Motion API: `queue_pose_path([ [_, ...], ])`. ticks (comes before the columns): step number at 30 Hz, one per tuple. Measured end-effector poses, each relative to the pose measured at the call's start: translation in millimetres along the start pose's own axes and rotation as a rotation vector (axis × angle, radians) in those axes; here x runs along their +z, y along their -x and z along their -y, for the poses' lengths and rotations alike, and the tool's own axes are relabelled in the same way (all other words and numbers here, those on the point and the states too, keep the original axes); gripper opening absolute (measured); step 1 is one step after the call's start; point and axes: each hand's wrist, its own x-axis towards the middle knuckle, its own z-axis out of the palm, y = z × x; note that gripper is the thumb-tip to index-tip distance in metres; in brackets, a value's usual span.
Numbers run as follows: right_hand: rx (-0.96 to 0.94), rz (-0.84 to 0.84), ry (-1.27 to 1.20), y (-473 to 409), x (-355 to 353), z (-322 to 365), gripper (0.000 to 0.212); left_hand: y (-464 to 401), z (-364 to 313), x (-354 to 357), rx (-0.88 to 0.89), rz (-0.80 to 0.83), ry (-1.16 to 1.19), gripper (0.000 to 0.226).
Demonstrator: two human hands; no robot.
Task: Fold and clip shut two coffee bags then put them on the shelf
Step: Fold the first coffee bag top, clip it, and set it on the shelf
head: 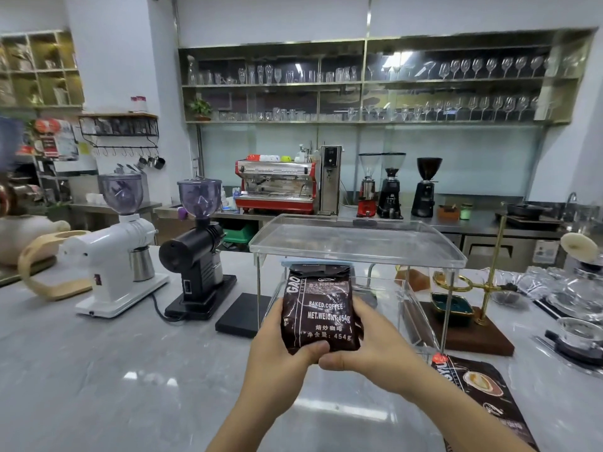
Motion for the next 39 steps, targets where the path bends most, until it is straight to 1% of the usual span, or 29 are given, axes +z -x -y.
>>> queue_pose_path([
  [5,0.034,-0.058,-0.003,-27.1,-1.7,-13.0,0.065,-27.7,0.7,4.7,-0.027,0.016,-0.154,0.058],
  [8,0.037,-0.1,0.021,-42.6,2.5,-20.5,0.065,-41.8,1.6,5.1,-0.065,0.023,-0.157,0.055],
  [13,0.064,-0.16,0.038,-60.5,9.0,-23.9,0.06,-57.5,0.3,12.3,-0.08,-0.026,-0.203,0.049],
  [16,0.1,-0.155,0.047,-71.0,8.2,-25.9,0.058,-66.3,2.6,17.6,-0.075,-0.038,-0.219,0.048],
  [20,0.128,-0.12,0.048,-81.9,10.8,-32.6,0.061,-74.5,5.5,19.1,-0.078,-0.029,-0.24,0.052],
  [23,0.115,-0.108,0.041,-87.5,12.4,-38.6,0.06,-77.4,7.0,19.4,-0.076,-0.036,-0.236,0.051],
  [25,0.096,-0.106,0.052,-88.8,12.8,-38.8,0.056,-77.9,8.1,19.3,-0.074,-0.046,-0.234,0.05],
  [28,0.07,-0.091,0.09,-87.2,14.8,-38.0,0.052,-78.7,12.5,18.3,-0.058,-0.044,-0.284,0.054],
  [31,0.063,-0.067,0.097,-84.9,17.2,-35.9,0.062,-80.0,15.1,18.5,-0.002,0.018,-0.43,0.07],
  [33,0.078,-0.043,0.124,-85.0,18.5,-35.1,0.074,-81.2,12.6,19.5,0.038,0.055,-0.528,0.077],
  [35,0.095,-0.01,0.175,-84.5,20.2,-34.4,0.1,-82.0,10.2,20.3,0.091,0.067,-0.672,0.075],
  [36,0.093,0.002,0.217,-84.2,21.0,-35.0,0.109,-82.2,10.2,20.1,0.115,0.085,-0.759,0.073],
  [37,0.075,0.01,0.272,-83.3,21.8,-35.4,0.11,-81.0,9.9,19.7,0.133,0.11,-0.83,0.073],
  [39,0.033,0.006,0.412,-77.6,23.1,-34.0,0.1,-78.6,12.4,18.9,0.132,0.166,-0.921,0.077],
])
